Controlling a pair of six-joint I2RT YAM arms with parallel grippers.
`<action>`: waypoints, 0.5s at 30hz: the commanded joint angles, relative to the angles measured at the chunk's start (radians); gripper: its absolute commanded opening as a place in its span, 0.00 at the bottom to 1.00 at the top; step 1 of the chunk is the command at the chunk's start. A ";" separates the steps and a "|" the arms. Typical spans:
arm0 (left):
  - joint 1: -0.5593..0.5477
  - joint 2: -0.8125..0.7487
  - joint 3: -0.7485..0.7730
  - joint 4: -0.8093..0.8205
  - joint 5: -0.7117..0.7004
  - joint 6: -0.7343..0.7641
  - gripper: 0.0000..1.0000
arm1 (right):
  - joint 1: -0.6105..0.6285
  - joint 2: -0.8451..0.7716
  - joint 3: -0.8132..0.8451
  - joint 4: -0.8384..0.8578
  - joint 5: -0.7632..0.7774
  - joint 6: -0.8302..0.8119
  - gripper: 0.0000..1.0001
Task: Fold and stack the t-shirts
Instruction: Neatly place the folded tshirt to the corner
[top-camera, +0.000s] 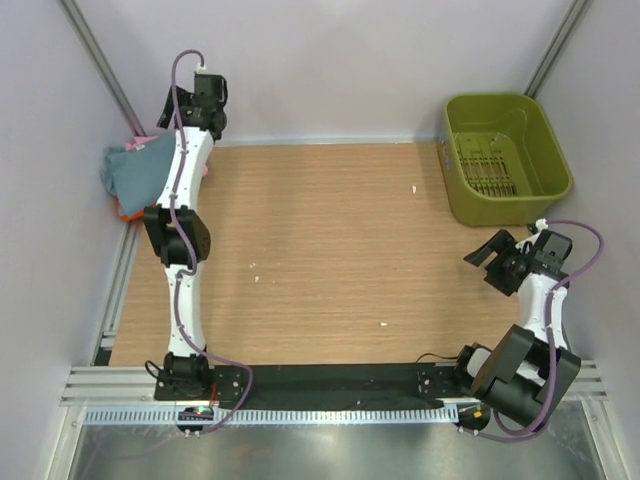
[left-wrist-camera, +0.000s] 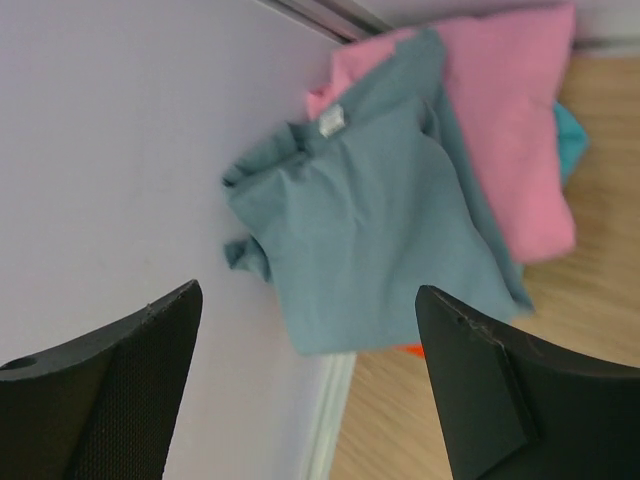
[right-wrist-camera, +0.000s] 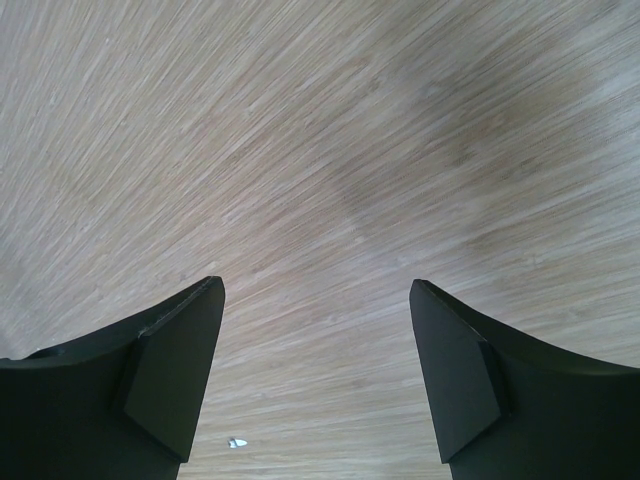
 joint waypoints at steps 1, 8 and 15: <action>0.006 -0.006 -0.016 -0.495 0.227 -0.295 0.86 | -0.004 -0.009 0.029 0.020 -0.031 -0.008 0.81; 0.066 0.036 -0.040 -0.353 0.255 -0.367 0.84 | -0.004 0.039 0.061 0.028 -0.043 -0.036 0.81; 0.095 0.004 -0.095 -0.134 0.270 -0.365 0.85 | -0.003 0.100 0.141 0.029 -0.062 -0.040 0.80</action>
